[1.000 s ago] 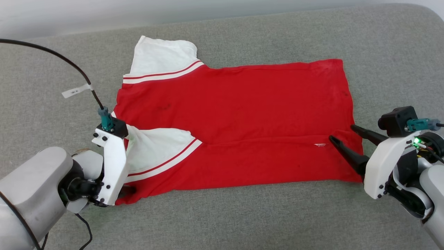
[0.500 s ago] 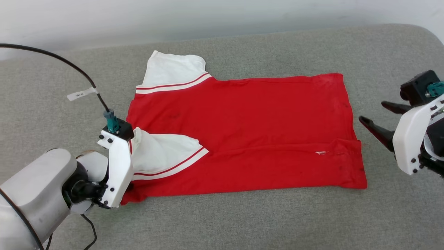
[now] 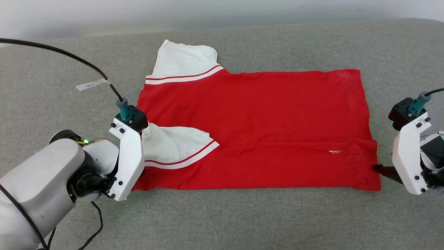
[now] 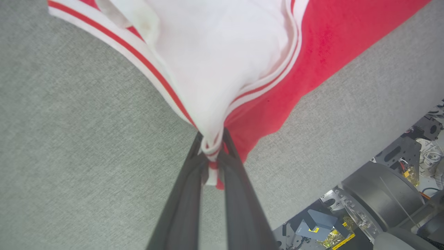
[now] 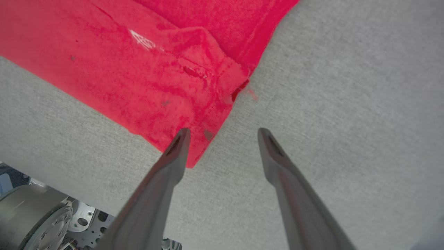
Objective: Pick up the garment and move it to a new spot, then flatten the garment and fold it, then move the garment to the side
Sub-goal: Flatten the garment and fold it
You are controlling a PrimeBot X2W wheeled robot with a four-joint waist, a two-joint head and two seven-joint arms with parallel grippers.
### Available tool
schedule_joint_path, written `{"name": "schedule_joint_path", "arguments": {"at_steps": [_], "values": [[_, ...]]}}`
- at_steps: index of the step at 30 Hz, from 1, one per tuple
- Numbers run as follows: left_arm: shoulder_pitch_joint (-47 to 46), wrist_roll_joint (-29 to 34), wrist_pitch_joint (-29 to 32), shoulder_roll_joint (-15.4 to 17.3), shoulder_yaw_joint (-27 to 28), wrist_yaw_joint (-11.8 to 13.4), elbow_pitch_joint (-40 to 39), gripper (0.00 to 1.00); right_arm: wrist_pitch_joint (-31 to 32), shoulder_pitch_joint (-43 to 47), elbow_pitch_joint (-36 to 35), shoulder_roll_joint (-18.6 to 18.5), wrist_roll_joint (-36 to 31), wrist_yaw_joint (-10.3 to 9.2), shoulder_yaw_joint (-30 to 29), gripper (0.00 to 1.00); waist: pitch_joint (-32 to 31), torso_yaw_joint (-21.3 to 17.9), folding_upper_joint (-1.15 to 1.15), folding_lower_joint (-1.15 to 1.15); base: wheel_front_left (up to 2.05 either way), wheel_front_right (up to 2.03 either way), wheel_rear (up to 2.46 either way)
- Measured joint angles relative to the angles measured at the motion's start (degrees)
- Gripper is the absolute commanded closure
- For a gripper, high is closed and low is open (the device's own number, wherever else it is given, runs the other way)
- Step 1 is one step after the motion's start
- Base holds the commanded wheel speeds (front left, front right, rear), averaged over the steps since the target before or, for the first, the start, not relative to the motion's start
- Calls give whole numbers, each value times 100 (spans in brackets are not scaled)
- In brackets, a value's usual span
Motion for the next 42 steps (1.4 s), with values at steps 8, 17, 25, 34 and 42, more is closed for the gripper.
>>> {"name": "schedule_joint_path", "arguments": {"at_steps": [8, 17, 25, 34, 42], "values": [[-66, 102, -26, -41, -29, 23, -62, 100, -299, 320, 720, 528, 419, -1, 3, 0, 268, 129, 0, 0, 0, 0, 0], [6, 101, -148, 10, -55, 15, 75, 100, -611, 195, 843, 593, 401, 0, 180, 100, 198, 42, 0, 0, 0, 0, 0], [367, -76, -309, 261, -41, 20, -114, 100, -895, 164, 303, 127, 470, 1, 328, 100, -215, -27, 0, 0, 0, 0, 0], [969, -236, -482, 595, -91, 212, -767, 100, -921, 549, -337, -510, 688, 2, 381, 100, -449, -70, 0, 0, 0, 0, 0], [1384, -258, -592, 619, -261, 379, -894, 100, -808, 1053, -328, -504, 740, 2, 479, 100, -280, -98, 0, 0, 0, 0, 0]]}}
